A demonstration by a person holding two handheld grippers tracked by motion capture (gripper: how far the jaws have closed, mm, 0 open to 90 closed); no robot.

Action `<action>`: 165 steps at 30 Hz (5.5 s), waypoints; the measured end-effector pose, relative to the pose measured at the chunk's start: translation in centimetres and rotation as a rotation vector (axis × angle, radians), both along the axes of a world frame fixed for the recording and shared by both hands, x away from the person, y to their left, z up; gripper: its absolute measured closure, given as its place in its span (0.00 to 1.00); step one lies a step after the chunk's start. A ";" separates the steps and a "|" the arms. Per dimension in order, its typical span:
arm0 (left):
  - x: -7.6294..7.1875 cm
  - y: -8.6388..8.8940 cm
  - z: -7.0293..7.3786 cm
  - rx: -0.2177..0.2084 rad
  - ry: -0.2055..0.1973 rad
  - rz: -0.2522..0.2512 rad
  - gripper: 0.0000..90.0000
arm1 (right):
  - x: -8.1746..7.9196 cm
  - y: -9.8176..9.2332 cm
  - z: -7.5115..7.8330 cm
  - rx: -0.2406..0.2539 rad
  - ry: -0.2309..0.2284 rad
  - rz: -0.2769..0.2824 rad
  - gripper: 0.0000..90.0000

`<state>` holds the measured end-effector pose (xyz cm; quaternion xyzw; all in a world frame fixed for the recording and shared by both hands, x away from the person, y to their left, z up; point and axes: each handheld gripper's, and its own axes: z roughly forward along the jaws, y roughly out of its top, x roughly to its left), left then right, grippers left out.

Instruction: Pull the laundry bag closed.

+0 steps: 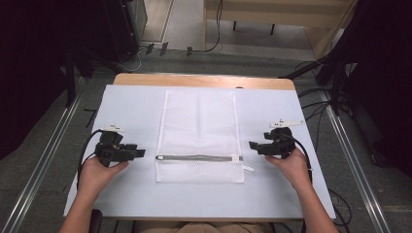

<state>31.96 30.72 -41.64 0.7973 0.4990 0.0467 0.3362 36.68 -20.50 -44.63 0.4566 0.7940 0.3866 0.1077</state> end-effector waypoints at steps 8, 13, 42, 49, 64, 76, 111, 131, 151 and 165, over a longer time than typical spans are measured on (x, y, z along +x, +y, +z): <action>0.1 0.3 -0.4 -0.045 0.007 0.005 0.52 | -0.2 0.3 0.2 -0.013 -0.006 0.018 0.32; 0.0 0.4 -0.4 -0.055 0.002 0.004 0.51 | -0.3 0.6 0.2 -0.024 -0.001 0.025 0.34; 0.2 0.7 -0.5 -0.093 -0.002 0.000 0.47 | -0.5 0.9 0.1 -0.039 0.026 0.052 0.41; 0.2 0.7 -0.5 -0.093 0.000 0.000 0.47 | -0.6 1.0 0.2 -0.033 0.027 0.058 0.43; 0.2 0.8 -0.5 -0.095 -0.003 -0.007 0.46 | -1.0 1.4 0.6 -0.029 0.027 0.067 0.48; 0.2 0.9 -0.4 -0.096 -0.010 -0.006 0.45 | -1.8 2.5 1.2 -0.024 0.035 0.097 0.55; 0.3 0.7 -0.4 -0.093 -0.016 -0.007 0.46 | -2.1 10.2 2.6 0.003 0.057 0.248 0.74; 0.4 0.8 -0.3 -0.101 -0.008 -0.005 0.48 | -2.4 15.0 1.7 -0.012 0.061 0.338 0.77; 0.4 0.9 -0.3 -0.107 -0.015 -0.003 0.48 | -2.5 20.0 1.3 0.002 0.074 0.414 0.79; 0.4 1.0 -0.3 -0.106 -0.016 -0.004 0.48 | -2.2 23.3 0.1 0.024 0.093 0.456 0.78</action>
